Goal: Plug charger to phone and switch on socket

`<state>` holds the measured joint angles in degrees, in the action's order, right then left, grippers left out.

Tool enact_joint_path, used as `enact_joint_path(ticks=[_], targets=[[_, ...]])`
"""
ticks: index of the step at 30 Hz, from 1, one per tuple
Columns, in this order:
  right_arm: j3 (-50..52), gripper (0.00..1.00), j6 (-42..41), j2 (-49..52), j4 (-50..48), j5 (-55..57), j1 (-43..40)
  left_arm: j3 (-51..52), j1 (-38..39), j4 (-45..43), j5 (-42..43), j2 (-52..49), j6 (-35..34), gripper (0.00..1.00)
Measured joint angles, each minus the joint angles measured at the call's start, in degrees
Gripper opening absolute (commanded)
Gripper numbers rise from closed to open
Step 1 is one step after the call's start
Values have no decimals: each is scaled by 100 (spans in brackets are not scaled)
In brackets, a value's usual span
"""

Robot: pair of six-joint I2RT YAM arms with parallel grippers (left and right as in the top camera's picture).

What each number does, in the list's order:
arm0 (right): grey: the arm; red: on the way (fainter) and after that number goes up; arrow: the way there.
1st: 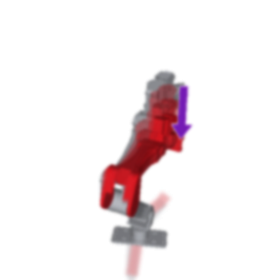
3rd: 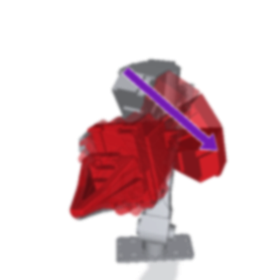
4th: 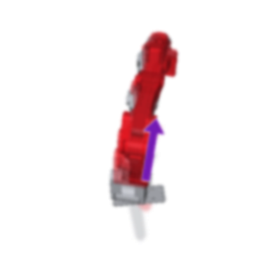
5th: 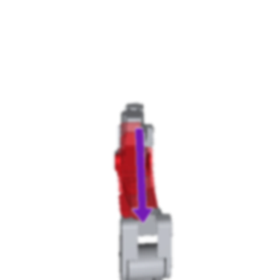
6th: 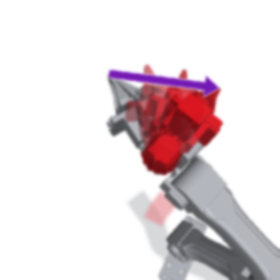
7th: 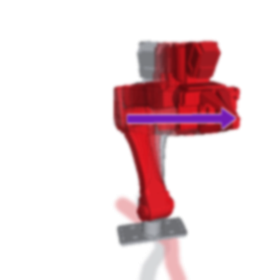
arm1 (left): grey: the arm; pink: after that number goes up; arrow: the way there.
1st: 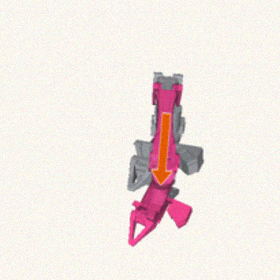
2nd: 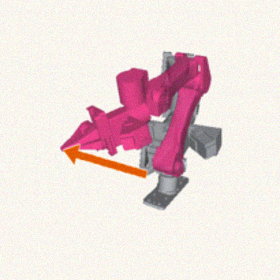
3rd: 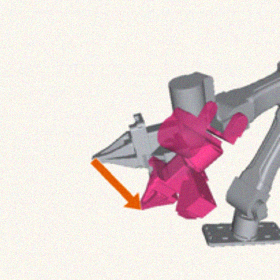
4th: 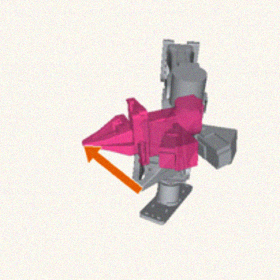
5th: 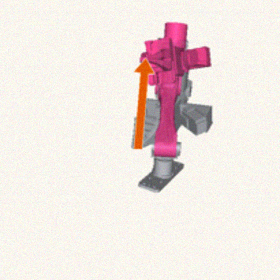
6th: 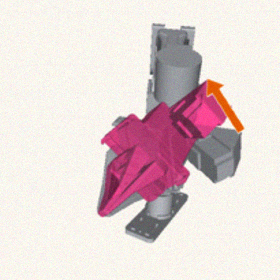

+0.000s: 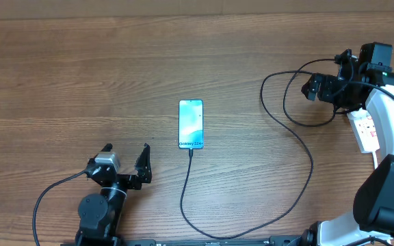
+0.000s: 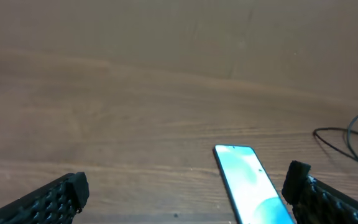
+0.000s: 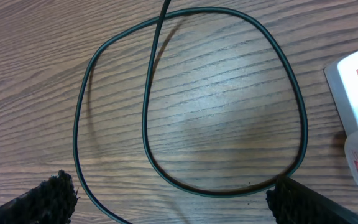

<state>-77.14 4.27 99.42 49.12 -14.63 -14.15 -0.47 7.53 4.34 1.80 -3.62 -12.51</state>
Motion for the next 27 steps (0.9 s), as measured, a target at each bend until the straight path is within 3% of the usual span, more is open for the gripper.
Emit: enact_joint_path(ticks=[14,27], targets=[[0,100,0,0,0,0,0,0,0,13,-173,267,1692,99],[0,100,0,0,2,0,0,0,0,17,-254,267,1910,100]])
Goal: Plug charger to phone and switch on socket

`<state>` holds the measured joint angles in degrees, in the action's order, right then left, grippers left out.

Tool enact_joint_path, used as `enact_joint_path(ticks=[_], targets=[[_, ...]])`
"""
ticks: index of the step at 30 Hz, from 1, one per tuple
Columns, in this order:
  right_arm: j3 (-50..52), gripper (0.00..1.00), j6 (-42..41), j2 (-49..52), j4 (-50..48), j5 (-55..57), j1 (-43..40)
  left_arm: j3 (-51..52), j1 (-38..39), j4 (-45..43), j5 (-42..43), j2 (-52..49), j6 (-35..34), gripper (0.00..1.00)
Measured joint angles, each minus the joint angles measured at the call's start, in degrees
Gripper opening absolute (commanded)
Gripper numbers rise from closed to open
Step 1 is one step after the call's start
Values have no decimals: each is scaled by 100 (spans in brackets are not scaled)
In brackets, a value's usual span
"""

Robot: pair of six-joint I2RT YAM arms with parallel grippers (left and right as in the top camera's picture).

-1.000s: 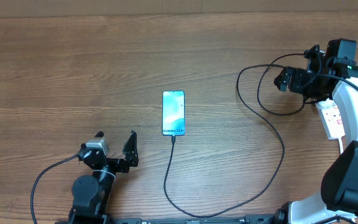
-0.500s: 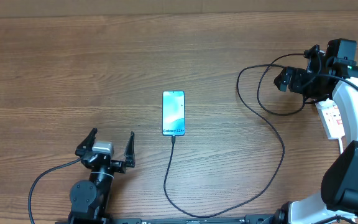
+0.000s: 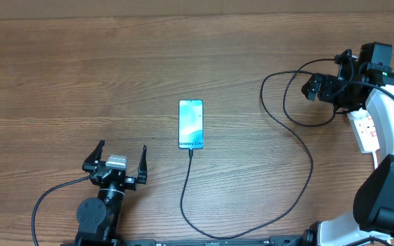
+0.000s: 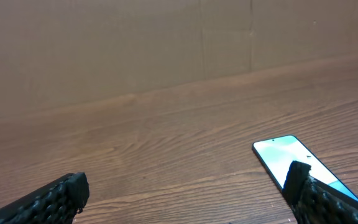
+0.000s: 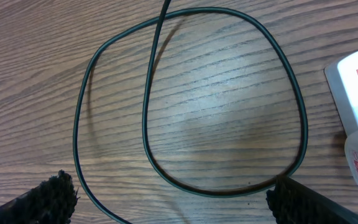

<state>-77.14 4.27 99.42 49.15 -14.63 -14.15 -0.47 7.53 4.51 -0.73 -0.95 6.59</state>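
A phone (image 3: 191,124) with a lit screen lies face up mid-table, and the black charger cable (image 3: 299,198) is plugged into its near end. The cable runs right in a long curve and loops (image 5: 222,106) beside the white socket strip (image 3: 365,128) with red switches at the far right. My left gripper (image 3: 118,158) stands open near the front edge, left of the phone (image 4: 297,158), holding nothing. Over the cable loop, next to the strip, my right gripper (image 3: 323,87) hangs open and empty.
Wood-grain table (image 3: 81,61) all round. A brown wall (image 4: 104,43) rises behind the far edge in the left wrist view. The left arm's own black cable (image 3: 50,195) trails at the front left.
My left gripper has drawn back and to the left, turning to point straight away from the front edge. The phone now sits further right in its view. The right arm has not moved.
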Motion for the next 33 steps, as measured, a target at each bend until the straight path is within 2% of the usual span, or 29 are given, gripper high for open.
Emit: enact_joint_path(ticks=[8,33], targets=[[0,100,0,0,0,0,0,0,-131,-2,-42,0,-236,99],[0,100,0,0,-2,0,0,0,-164,-2,-35,0,-238,100]])
